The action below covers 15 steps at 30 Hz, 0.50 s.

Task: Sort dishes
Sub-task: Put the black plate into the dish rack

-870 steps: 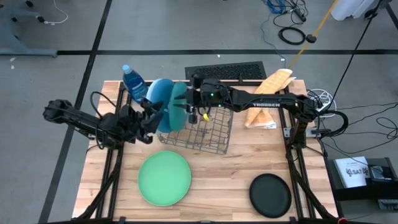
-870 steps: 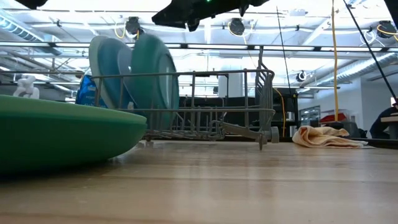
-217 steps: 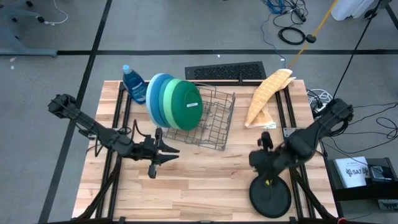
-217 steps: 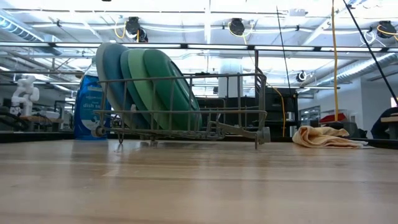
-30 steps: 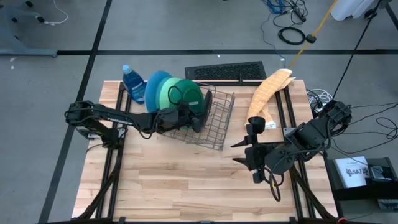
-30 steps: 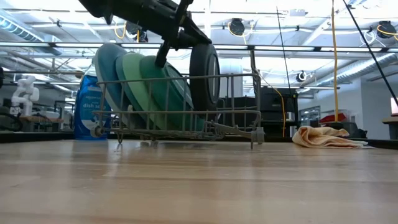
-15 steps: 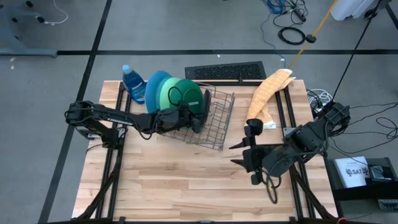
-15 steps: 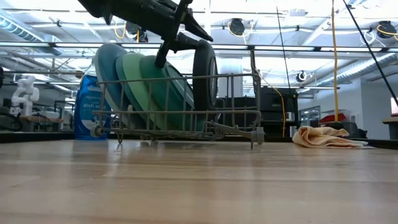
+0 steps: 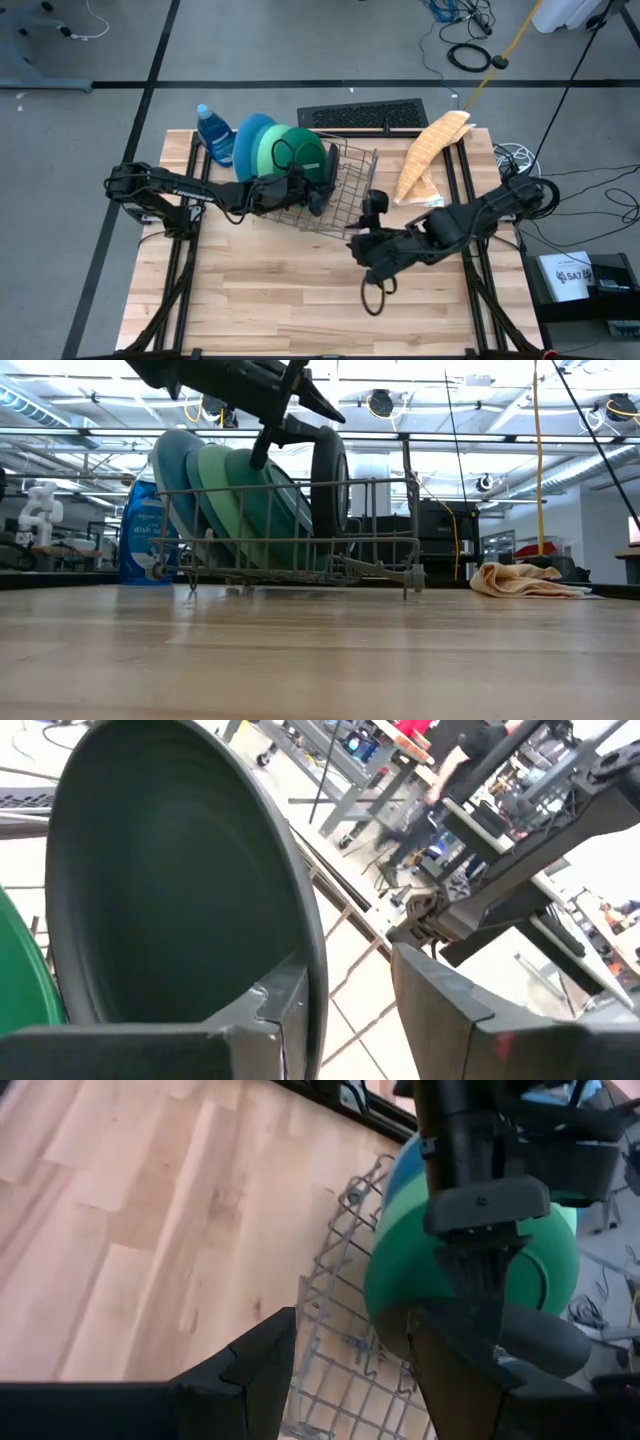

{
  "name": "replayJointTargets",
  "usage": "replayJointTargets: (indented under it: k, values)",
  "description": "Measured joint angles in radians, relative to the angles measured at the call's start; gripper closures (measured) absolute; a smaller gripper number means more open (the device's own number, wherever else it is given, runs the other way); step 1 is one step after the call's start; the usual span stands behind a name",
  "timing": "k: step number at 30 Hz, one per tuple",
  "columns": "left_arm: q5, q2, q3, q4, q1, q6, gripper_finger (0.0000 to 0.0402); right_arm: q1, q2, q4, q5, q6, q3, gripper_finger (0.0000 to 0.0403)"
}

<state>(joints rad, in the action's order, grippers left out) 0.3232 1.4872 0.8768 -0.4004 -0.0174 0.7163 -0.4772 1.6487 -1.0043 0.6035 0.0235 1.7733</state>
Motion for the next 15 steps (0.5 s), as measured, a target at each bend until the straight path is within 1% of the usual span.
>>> replayJointTargets:
  k: [5,9,13,15]
  values:
    - [-0.028,0.000,0.000,0.001,0.000,-0.019,0.0267,0.064,0.029,0.013,0.001,-0.007,0.000,0.0216]
    - [-0.039,0.000,0.000,0.002,0.001,-0.023,0.0267,0.157,0.045,0.020,0.005,-0.053,0.000,0.0219]
    - [-0.056,0.000,0.000,0.018,0.003,-0.024,0.0267,0.262,0.046,0.029,-0.004,-0.140,0.000,0.0239]
    - [-0.063,0.000,0.000,0.029,0.005,-0.025,0.0267,0.316,0.046,0.039,-0.031,-0.187,0.000,0.0251]
